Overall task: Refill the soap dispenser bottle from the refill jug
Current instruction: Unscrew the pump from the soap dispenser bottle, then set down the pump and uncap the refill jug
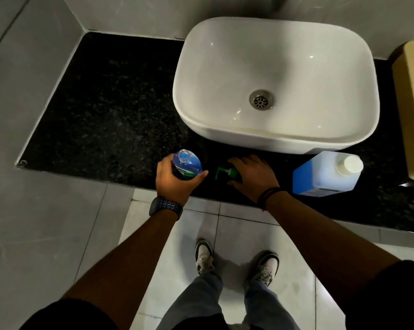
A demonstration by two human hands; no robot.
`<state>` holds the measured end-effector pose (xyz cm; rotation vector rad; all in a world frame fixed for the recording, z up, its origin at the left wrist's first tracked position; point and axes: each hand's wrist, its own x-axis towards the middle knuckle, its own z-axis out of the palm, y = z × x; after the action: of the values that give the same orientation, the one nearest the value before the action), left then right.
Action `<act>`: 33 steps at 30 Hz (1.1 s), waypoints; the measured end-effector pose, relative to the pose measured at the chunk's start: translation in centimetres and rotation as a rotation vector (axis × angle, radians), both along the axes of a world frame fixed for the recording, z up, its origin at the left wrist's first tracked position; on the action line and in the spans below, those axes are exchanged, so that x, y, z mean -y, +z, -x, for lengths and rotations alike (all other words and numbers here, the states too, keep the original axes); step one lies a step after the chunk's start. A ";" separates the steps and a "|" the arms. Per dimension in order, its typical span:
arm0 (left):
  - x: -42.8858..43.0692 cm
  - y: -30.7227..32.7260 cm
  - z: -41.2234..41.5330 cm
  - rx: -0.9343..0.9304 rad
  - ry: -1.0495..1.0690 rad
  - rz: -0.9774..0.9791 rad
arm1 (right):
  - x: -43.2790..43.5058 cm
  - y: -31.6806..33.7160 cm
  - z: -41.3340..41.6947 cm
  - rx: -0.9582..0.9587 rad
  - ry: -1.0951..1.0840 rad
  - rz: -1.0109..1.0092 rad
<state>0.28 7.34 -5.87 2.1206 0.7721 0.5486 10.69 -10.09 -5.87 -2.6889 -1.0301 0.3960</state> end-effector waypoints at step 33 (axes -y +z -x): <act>21.2 10.1 -7.9 0.038 -0.645 -0.061 | 20.3 5.5 -2.0 -0.300 -0.302 -0.568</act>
<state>8.15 -13.81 4.25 2.2445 0.0242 0.2603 12.69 -30.34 -0.34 -2.1413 -0.5335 0.3638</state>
